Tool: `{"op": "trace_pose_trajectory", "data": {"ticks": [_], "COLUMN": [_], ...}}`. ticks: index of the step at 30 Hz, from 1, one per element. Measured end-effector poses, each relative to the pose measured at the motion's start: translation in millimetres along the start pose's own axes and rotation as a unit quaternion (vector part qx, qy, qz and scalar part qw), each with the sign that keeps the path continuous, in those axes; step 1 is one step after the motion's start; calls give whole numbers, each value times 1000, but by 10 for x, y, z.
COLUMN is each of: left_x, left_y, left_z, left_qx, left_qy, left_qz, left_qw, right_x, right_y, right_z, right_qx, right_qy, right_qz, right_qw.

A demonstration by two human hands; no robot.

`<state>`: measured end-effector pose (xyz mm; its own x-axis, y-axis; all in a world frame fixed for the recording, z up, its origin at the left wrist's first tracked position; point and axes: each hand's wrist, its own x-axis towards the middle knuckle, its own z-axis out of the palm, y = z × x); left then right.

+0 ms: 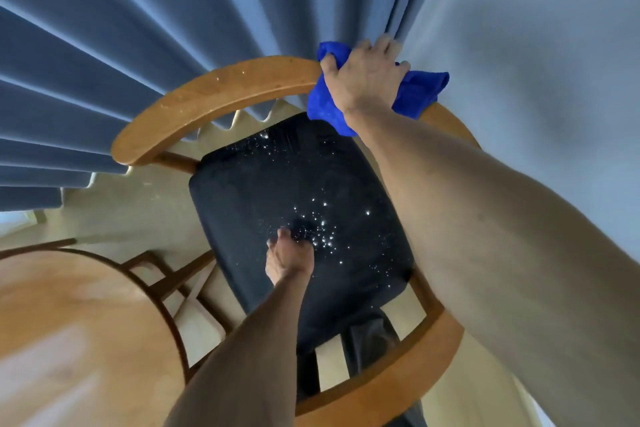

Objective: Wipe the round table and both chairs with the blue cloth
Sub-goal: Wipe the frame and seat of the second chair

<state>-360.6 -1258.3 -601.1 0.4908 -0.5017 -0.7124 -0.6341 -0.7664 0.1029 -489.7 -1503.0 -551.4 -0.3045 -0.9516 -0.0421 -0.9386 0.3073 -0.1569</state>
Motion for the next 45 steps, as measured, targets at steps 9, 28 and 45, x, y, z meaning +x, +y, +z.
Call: {"op": "trace_pose_trajectory", "data": {"ticks": [9,28,45], "left_x": [1013,1407,1289], "left_y": [227,-1012,-1363], "left_z": [-707,-1478,-1290], "left_qx": [2,-109,-150], "left_qy": [75,71,69], "left_qz": [41,-24,-50], "left_qw": [996,991,985], "right_x": [-16,-1451,-1518], "right_y": [-490,-2864,-3111], "right_z": [271,523,581], "right_qx": [18,9,-9], "right_qy": [108,12,-54], "right_qz": [-71,-347,-330], "right_qw": [991,938,942]}}
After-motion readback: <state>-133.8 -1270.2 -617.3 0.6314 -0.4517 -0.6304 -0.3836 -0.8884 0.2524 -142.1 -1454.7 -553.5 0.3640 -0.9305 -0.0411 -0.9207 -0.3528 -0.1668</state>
